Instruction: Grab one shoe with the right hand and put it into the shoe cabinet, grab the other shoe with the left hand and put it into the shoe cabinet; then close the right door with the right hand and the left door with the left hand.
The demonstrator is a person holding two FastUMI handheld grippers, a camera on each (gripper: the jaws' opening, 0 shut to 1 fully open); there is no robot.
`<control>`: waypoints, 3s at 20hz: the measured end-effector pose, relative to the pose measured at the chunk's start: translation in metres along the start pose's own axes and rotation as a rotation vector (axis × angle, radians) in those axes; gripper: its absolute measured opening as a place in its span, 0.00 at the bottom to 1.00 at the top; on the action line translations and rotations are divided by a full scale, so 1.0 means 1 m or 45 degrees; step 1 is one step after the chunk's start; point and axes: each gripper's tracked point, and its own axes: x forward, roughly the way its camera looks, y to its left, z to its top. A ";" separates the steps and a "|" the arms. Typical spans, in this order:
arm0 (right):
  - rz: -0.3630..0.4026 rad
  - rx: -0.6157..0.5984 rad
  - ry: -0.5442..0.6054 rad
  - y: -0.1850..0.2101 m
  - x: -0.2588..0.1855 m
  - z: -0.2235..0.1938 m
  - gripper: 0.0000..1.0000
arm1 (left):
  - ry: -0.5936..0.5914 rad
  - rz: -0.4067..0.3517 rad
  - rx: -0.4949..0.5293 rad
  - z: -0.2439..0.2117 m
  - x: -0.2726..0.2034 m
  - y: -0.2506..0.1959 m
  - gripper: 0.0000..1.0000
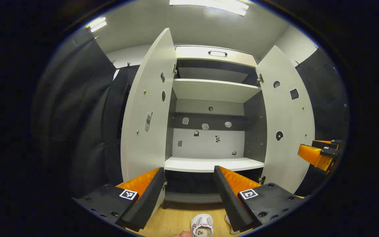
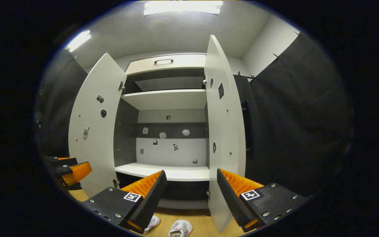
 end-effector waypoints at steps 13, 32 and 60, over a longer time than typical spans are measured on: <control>0.008 -0.025 0.019 0.007 0.002 -0.007 0.94 | -0.005 0.014 -0.012 0.000 -0.001 0.008 0.96; 0.073 -0.135 0.361 0.035 0.027 -0.162 0.94 | 0.025 0.042 -0.035 -0.014 -0.008 0.020 0.96; 0.147 -0.257 1.062 0.016 0.025 -0.458 0.43 | 0.043 0.100 -0.036 -0.027 -0.018 0.042 0.96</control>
